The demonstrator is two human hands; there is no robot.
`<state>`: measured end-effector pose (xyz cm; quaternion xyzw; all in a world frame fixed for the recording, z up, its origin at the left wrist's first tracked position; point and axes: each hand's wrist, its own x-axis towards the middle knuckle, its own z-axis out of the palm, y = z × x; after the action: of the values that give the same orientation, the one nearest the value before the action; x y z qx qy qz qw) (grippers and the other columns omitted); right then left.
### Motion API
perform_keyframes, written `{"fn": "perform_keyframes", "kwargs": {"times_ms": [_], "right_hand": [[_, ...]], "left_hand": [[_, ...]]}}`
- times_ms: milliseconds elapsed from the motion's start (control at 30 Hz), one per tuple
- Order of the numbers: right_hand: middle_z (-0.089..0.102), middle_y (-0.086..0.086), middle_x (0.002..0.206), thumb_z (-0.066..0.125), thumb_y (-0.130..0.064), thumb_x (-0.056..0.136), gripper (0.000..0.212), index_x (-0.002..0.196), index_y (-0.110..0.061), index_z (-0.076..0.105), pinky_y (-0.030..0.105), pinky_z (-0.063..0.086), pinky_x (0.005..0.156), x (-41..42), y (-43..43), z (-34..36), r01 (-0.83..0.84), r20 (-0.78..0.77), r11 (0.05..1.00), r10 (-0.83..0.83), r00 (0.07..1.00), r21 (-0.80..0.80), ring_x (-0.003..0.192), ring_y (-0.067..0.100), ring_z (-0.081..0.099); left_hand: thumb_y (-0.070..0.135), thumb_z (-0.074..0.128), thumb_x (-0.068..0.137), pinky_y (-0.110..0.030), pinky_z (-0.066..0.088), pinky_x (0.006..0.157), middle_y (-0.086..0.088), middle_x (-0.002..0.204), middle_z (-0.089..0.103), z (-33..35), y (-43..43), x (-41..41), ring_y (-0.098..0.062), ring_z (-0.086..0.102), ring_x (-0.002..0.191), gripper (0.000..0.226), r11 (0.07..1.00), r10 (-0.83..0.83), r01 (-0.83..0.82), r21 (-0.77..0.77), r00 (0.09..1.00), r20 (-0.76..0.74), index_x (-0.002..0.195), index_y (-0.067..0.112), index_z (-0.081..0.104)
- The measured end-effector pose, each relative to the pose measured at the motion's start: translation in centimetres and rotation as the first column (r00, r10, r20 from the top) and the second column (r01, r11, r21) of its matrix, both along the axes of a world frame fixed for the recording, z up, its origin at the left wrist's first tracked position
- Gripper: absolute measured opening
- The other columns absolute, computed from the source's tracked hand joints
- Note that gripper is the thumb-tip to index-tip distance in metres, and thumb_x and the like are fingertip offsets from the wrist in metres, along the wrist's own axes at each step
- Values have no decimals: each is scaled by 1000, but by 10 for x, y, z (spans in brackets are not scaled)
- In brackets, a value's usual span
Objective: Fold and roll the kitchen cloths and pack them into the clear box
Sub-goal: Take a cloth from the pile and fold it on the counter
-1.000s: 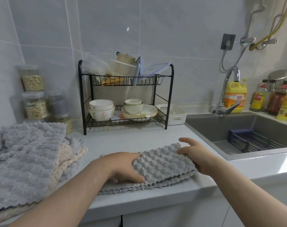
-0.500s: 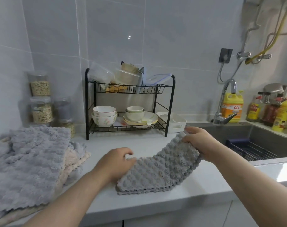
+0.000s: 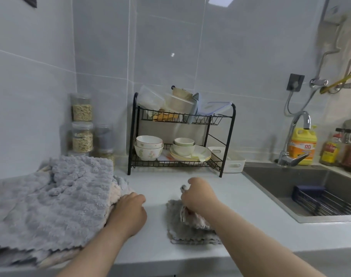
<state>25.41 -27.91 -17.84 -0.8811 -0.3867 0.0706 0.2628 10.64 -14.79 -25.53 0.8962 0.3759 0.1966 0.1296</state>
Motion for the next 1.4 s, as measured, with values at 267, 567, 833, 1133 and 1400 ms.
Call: {"fn": "perform_keyframes", "kwargs": {"times_ms": [267,567,833,1133,1400], "right_hand": [[57,15,113,45,-26,93,23,99,-8,57,32,42,86,-38,0,-44,-202,263,959,252,931,-201,107,29,52],[63,-14,88,49,-20,95,30,120,-26,65,10,41,66,-25,-49,-24,-271,38,936,269,962,225,70,-4,55],[36,7,151,37,-26,103,41,141,-12,44,20,22,107,31,-66,-32,-256,190,965,260,947,-46,139,18,32],[55,9,118,35,-55,94,47,103,-13,53,35,37,98,42,-71,-63,-6,192,996,24,981,-93,117,27,49],[67,-2,85,69,-13,75,20,91,-21,60,35,52,72,49,-71,-37,-125,-183,920,205,962,372,78,14,62]], "left_hand": [[9,36,83,-36,41,87,3,110,52,1,0,2,-21,44,105,29,1000,7,-7,-2,1000,-6,99,23,56],[7,36,83,-33,39,85,6,99,46,-2,1,2,-18,41,97,21,1000,-18,18,0,1000,-1,87,25,45],[36,33,102,-21,11,114,25,148,20,18,-36,19,1,14,143,47,939,-342,344,15,928,151,149,29,30],[68,16,92,-31,-3,119,11,160,-13,10,-53,40,-7,-14,146,77,886,-428,463,21,836,-343,153,27,-6],[30,66,86,-32,25,116,10,153,30,44,-36,64,-9,30,139,79,894,-359,392,-216,916,179,152,23,23]]}}
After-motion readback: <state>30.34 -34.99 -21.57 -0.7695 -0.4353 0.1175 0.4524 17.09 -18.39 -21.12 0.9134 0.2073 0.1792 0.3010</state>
